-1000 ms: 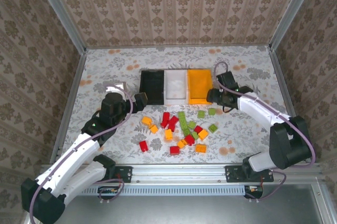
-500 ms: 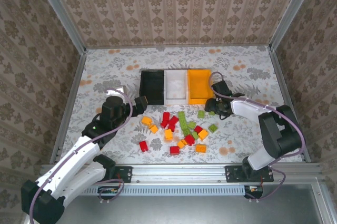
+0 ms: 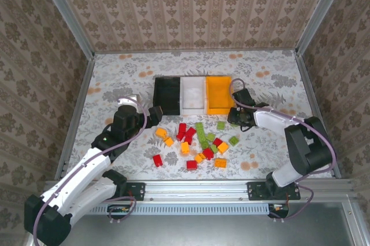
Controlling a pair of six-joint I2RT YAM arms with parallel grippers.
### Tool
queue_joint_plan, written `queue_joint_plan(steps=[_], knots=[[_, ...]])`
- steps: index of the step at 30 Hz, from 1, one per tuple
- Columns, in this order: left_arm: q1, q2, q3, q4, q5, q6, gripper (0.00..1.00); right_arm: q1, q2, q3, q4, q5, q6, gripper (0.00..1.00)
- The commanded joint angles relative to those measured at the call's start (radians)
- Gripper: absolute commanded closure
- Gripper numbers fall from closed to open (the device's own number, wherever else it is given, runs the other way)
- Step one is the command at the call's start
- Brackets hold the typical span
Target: Sort the legos into containers by color
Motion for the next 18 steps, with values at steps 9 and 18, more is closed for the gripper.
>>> queue_joint_plan(steps=[9,18], knots=[[-0.007,0.023,0.001,-0.133,-0.080,-0.084,0.00,0.058,0.020,0.288,-0.101,0.021,-0.022,0.71],[-0.005,0.063,0.023,-0.225,-0.046,-0.054,0.00,0.057,0.299,0.573,-0.148,0.128,-0.021,0.43]])
